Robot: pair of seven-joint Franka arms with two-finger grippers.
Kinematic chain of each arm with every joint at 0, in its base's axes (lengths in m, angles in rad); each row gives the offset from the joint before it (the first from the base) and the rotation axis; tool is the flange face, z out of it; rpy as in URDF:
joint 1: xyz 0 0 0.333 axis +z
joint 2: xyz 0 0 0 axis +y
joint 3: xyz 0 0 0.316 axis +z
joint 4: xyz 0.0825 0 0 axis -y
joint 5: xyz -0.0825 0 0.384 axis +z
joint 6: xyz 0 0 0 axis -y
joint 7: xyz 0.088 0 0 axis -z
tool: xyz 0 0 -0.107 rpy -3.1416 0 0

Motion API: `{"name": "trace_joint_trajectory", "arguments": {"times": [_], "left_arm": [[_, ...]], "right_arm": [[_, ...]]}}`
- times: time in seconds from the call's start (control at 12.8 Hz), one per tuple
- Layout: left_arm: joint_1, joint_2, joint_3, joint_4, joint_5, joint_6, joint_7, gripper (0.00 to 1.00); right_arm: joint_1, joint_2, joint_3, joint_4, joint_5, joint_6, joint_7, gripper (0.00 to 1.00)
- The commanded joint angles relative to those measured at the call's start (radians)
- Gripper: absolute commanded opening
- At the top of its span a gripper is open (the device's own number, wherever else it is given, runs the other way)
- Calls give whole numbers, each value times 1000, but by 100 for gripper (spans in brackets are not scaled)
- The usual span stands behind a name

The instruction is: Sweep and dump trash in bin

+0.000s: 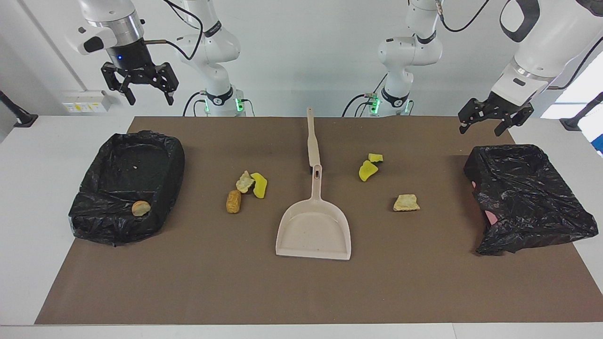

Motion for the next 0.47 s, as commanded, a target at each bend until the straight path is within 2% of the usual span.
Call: {"name": "trace_joint_trajectory", "arguments": {"times": [0.0, 0.39], "left_arm": [[0, -33, -1, -40, 0, -2, 13, 100], [-3, -36, -12, -47, -11, -2, 15, 100]], "right_arm": [[-10, -20, -3, -17, 23, -16, -28, 100], [-10, -20, -2, -17, 23, -15, -28, 100]]}}
